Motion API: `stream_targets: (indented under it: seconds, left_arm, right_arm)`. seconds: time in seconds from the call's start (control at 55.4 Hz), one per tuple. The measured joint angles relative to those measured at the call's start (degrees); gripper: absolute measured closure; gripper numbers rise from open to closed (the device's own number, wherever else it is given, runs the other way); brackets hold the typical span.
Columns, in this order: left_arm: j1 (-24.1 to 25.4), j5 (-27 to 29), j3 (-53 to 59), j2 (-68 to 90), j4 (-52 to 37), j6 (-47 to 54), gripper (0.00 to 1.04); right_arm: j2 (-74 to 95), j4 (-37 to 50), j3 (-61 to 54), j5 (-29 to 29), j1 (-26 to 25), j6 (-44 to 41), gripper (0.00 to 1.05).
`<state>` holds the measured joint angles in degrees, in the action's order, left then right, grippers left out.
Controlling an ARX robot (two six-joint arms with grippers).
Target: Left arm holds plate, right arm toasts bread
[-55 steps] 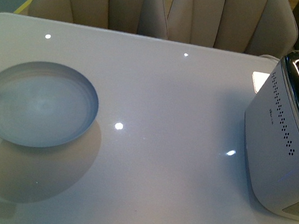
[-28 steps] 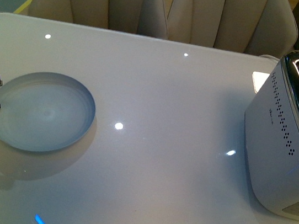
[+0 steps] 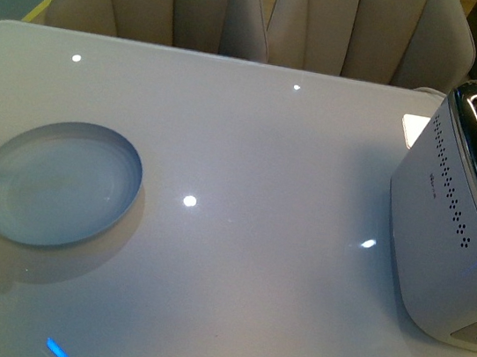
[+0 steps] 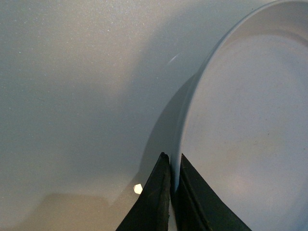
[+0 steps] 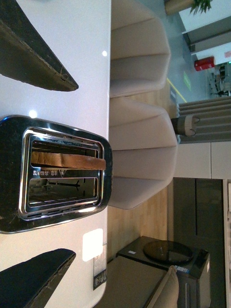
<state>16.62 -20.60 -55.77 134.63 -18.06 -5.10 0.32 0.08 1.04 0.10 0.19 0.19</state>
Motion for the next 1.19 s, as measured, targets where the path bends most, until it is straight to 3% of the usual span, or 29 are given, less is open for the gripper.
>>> stream_targets:
  seconds: [0.379, 0.487, 0.596, 0.83, 1.191]
  left_arm:
    - [-0.13, 0.59, 0.02, 0.66, -0.7, -0.31, 0.48]
    - [-0.35, 0.28, 0.68, -0.66, -1.7, -1.25, 0.24]
    - [-0.52, -0.07, 1.84, -3.58, -2.51, -1.88, 0.08]
    - [-1.29, 0.09, 5.81, -13.18, -4.13, -2.32, 0.07]
    - [-6.86, 6.21, 13.22, -33.66, -5.44, -3.19, 0.07]
  right_arm:
    - [0.0, 0.0, 0.0, 0.0, 0.0, 0.0, 0.09]
    - [0.0, 0.0, 0.0, 0.0, 0.0, 0.0, 0.09]
    - [0.0, 0.0, 0.0, 0.0, 0.0, 0.0, 0.09]
    - [0.0, 0.0, 0.0, 0.0, 0.0, 0.0, 0.09]
    - [0.0, 0.0, 0.0, 0.0, 0.0, 0.0, 0.09]
